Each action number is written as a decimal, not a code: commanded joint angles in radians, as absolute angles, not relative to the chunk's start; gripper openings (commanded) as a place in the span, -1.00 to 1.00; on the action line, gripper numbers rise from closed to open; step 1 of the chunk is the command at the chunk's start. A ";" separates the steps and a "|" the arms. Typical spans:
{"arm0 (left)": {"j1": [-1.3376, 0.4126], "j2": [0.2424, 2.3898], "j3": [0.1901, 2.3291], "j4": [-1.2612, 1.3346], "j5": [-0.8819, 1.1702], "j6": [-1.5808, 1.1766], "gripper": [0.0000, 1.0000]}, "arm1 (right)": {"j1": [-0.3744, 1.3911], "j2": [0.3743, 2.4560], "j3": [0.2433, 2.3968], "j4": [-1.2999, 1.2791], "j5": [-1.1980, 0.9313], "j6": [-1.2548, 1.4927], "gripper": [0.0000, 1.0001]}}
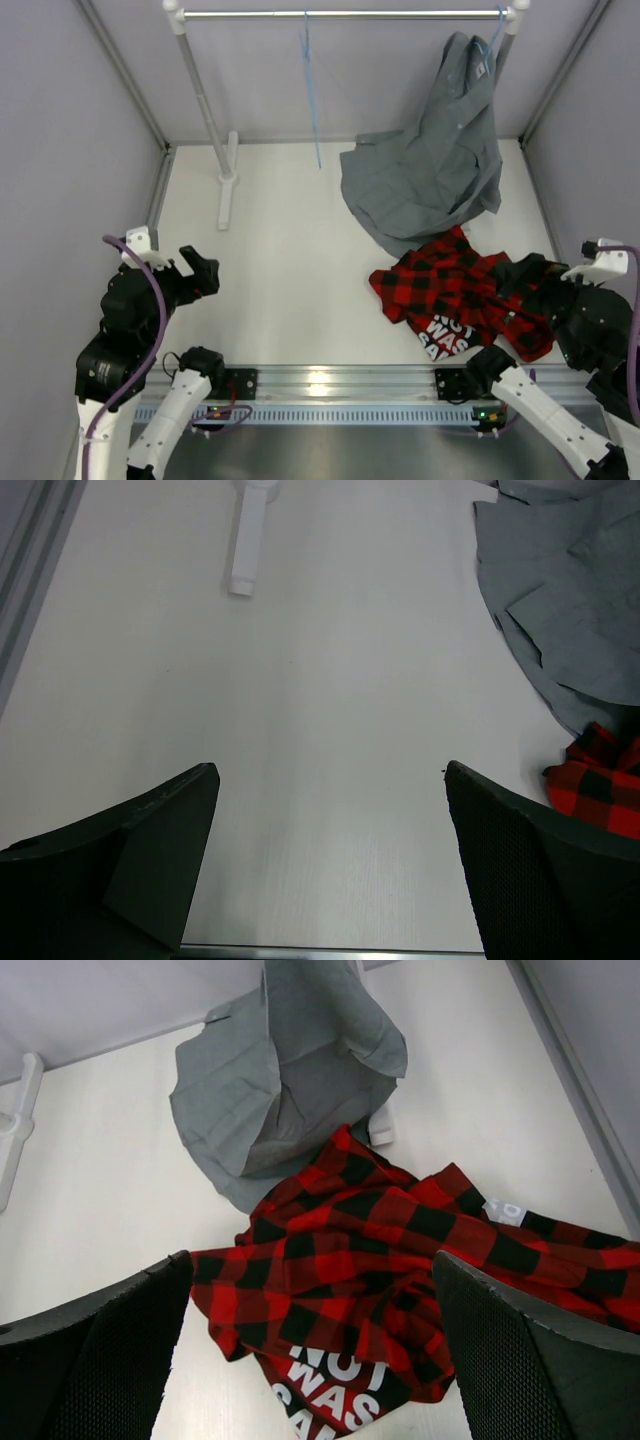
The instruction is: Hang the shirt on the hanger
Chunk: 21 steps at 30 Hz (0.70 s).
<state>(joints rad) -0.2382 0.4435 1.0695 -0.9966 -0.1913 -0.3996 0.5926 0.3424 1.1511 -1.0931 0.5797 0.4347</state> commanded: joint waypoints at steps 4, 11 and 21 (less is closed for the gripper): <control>-0.241 0.469 1.065 -0.970 -0.196 -0.422 0.96 | 0.601 0.387 1.092 -1.045 0.525 0.466 0.99; -0.241 0.486 0.982 -0.850 -0.173 -0.488 0.96 | 0.600 0.550 0.855 -0.807 0.377 0.615 0.99; -0.241 0.499 0.931 -0.813 -0.176 -0.503 0.97 | 0.428 0.864 0.723 -0.724 0.477 0.839 0.99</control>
<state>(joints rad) -0.2382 0.5220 0.9352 -0.8879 -0.1875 -0.4839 0.4873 0.8791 0.7509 -0.8345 0.4988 0.7460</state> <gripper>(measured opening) 0.983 0.993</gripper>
